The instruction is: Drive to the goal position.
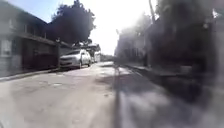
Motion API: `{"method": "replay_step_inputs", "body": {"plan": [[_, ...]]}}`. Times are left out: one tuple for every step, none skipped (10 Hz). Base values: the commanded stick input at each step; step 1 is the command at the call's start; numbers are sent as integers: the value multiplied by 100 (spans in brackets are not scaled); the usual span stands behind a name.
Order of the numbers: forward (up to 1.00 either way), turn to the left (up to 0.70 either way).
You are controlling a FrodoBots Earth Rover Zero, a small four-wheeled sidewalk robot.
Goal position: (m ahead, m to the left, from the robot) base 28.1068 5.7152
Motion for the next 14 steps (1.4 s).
{"method": "replay_step_inputs", "body": {"plan": [[100,0],[100,0],[100,0],[100,0],[100,0],[100,0],[100,0],[100,0],[100,0],[100,0],[100,0],[100,0],[100,0],[100,0]]}}
